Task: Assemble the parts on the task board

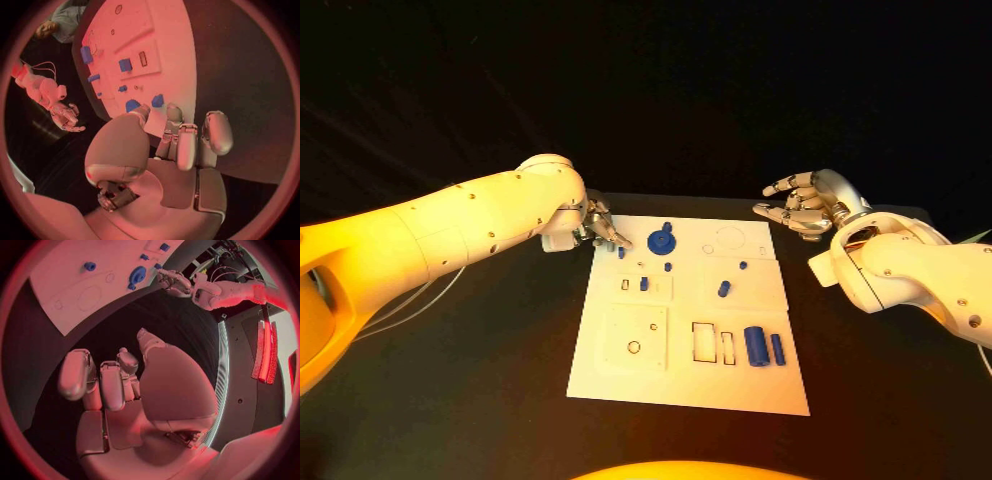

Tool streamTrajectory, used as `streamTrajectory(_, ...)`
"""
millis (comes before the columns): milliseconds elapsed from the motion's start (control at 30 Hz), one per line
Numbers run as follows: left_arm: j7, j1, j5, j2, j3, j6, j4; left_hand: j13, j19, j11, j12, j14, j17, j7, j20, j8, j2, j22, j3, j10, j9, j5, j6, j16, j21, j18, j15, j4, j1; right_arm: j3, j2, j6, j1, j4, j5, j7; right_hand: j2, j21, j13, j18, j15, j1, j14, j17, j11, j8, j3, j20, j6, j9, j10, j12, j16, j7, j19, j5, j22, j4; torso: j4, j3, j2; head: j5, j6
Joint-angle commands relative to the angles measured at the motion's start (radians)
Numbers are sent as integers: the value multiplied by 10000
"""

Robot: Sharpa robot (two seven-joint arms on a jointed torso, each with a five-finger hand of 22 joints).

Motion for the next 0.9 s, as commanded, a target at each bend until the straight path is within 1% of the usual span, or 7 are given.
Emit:
streamTrajectory(33,102,0,139,34,1,230,29,34,52,-13,59,798,2037,4,-15,63,79,23,-63,60,-21,30,111,51,56,-10,-86,-12,19,1,11,122,-5,3,-56,132,-21,-36,-11,128,-61,-112,341,7,-12,56,-24,-32,-73,2,-78,-36,-29,-6,45,18,-13,61,6,-4,2,6,-12)
streamTrajectory(433,126,-18,213,112,-40,181,-8,62,83,-80,96,813,2063,-70,-51,148,140,70,-63,142,-65,40,276,72,84,-19,-143,-25,198,2,27,137,-5,-6,-55,133,0,-25,4,124,-61,-118,347,20,-13,69,-13,-33,-76,2,-62,-15,-25,-6,58,20,-4,64,-9,-11,12,-10,-77)
streamTrajectory(600,110,-24,272,119,-49,0,-3,74,101,-133,107,817,2068,-131,-86,252,247,100,7,185,-81,42,398,78,100,-25,-190,-32,421,2,28,143,-5,-10,-55,129,9,-20,8,122,-61,-126,347,16,-13,73,-11,-34,-76,2,-56,-9,-29,-6,62,20,0,69,-2,2,4,-9,-93)
streamTrajectory(633,103,-24,303,118,-49,-46,-1,121,113,-171,142,815,2061,-173,-112,335,342,121,110,236,-62,27,446,74,110,-28,-223,-44,615,2,29,145,-5,-11,-55,128,9,-20,8,122,-61,-126,347,16,-13,73,-11,-34,-76,2,-56,-9,-29,-6,62,20,0,69,1,2,5,-13,-97)
streamTrajectory(767,91,-25,438,111,-51,-160,0,382,140,-264,340,824,2075,-277,-179,575,469,167,406,452,61,30,471,85,133,-37,-304,-112,1132,2,34,151,-5,-13,-55,128,9,-20,8,122,-61,-126,347,16,-13,73,-11,-34,-76,2,-56,-9,-29,-6,62,20,0,69,-2,0,4,-23,-98)
streamTrajectory(833,89,-26,494,108,-51,-179,6,510,168,-314,439,830,2084,-332,-216,732,490,211,615,550,166,23,472,92,155,-46,-347,-179,1435,2,34,156,-5,-15,-55,126,9,-20,8,122,-61,-126,347,16,-13,73,-11,-34,-76,2,-56,-9,-29,-6,62,20,0,69,-4,1,0,-28,-108)
streamTrajectory(900,90,-26,547,103,-52,-169,20,679,204,-369,571,837,2097,-390,-264,950,444,270,872,680,331,19,446,102,186,-59,-390,-211,1707,2,35,165,-5,-18,-55,123,9,-20,8,122,-61,-126,347,16,-13,73,-11,-34,-76,2,-56,-9,-29,-6,62,20,0,69,-1,1,-2,-30,-119)
